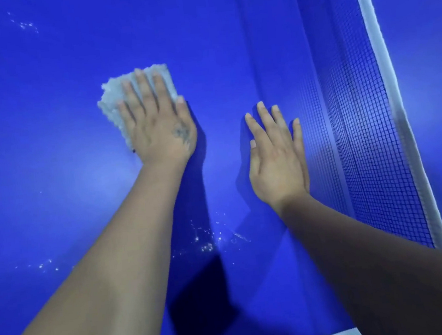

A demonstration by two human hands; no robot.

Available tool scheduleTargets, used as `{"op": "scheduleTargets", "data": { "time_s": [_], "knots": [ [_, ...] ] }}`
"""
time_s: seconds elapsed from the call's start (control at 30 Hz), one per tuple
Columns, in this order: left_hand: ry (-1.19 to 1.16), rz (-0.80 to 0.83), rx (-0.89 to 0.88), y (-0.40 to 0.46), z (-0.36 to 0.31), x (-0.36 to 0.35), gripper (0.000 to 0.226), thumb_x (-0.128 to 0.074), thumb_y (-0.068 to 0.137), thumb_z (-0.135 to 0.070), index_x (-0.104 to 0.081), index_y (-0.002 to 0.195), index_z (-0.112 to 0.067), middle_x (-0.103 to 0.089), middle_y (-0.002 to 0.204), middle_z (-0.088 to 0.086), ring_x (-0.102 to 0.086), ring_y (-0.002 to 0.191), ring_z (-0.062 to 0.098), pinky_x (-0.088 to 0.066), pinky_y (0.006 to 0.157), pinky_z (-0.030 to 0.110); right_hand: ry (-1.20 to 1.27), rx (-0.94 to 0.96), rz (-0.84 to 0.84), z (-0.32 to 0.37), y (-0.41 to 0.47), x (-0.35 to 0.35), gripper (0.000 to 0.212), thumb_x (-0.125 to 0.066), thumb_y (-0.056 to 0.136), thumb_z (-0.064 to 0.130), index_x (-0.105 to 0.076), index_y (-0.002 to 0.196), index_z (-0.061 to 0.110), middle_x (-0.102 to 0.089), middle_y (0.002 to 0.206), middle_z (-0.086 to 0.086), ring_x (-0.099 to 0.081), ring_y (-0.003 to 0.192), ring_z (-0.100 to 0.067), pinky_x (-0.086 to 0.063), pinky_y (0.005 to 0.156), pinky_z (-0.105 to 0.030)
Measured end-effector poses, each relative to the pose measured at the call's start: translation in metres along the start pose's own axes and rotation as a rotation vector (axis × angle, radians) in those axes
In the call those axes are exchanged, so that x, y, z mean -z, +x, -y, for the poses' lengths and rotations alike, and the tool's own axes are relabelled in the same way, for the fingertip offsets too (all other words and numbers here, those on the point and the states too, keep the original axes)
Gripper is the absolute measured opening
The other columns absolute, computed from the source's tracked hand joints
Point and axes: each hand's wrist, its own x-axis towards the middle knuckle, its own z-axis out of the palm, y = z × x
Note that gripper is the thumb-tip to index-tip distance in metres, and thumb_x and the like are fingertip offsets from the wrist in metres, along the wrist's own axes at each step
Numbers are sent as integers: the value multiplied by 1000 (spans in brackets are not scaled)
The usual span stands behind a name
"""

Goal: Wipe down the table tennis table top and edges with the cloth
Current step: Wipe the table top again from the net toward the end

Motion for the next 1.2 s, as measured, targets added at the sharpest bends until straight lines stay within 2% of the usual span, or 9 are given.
{"op": "scheduleTargets", "data": {
  "time_s": [0.13, 0.27, 0.37, 0.5, 0.67, 0.87, 1.0, 1.1, 1.2],
  "knots": [
    [-33, 13, -167, -27, -48, -15, 66, -18, 111, -42, -17, 171, -14, -10, 179, 11, -5, 165, 34, -4, 133, 55, 168, -42, -117, -1, 0, -4, 54, -33, 109, 20, -42, 162, 12, -27, 176, -4, -23, 163, -23, -14, 133, -58],
    [-20, 42, -301, -98, -66, -20, 75, -24, 107, -53, -21, 170, -13, -15, 178, 10, -8, 166, 31, -9, 133, 54, 463, -135, -234, -11, -6, 2, 48, -36, 110, 15, -48, 155, 6, -31, 174, -7, -33, 159, -24, -30, 128, -55],
    [-1, 101, -350, -144, -45, -12, 69, -26, 108, -42, -21, 170, -13, -14, 178, 7, -8, 166, 28, -9, 133, 51, 320, -109, -167, -21, -36, 5, 51, -34, 113, 23, -41, 161, 8, -27, 176, -4, -22, 164, -22, -16, 134, -52],
    [-110, 178, -262, -172, -1, 8, 65, -21, 108, -33, -21, 170, -13, -14, 179, 2, -6, 166, 24, -2, 135, 46, 56, -96, -54, -33, -85, 6, 60, -30, 113, 40, -34, 166, 12, -21, 178, -1, -11, 166, -20, -7, 135, -51],
    [-500, 345, 36, -162, 8, 36, 60, -24, 105, -21, -32, 164, -29, -7, 178, -12, 13, 163, 8, 13, 132, 35, 8, -113, -37, -28, -89, 8, 63, -25, 112, 45, -33, 167, 16, -19, 179, 2, -9, 166, -19, -5, 135, -49],
    [-129, 321, -230, -196, -53, 1, 73, -10, 100, -43, -13, 171, -23, 3, 180, -1, 12, 165, 26, 12, 131, 47, 63, -113, -68, -31, -90, 10, 62, -22, 110, 40, -39, 165, 17, -26, 177, 2, -15, 165, -19, -9, 135, -48],
    [-33, 148, -329, -267, -52, -15, 62, -13, 114, -42, -20, 171, -18, -8, 179, 2, 2, 166, 27, -4, 133, 52, 42, -110, -39, -30, -91, 12, 62, -24, 110, 40, -35, 167, 18, -21, 178, 3, -11, 166, -18, -6, 135, -48],
    [38, 136, -305, -314, -19, -14, 59, -17, 116, -38, -14, 172, -21, -4, 180, 1, 3, 166, 25, -9, 133, 53, 20, -96, -29, -31, -91, 13, 64, -23, 109, 42, -33, 168, 17, -19, 179, 1, -10, 166, -20, -5, 135, -49],
    [73, 116, -123, -334, 27, -2, 60, -20, 115, -39, -9, 172, -24, -2, 180, 0, 3, 166, 25, -8, 133, 54, -11, -93, -8, -32, -92, 13, 66, -23, 109, 45, -29, 169, 17, -15, 180, 0, -7, 167, -21, -5, 135, -51]
  ]
}}
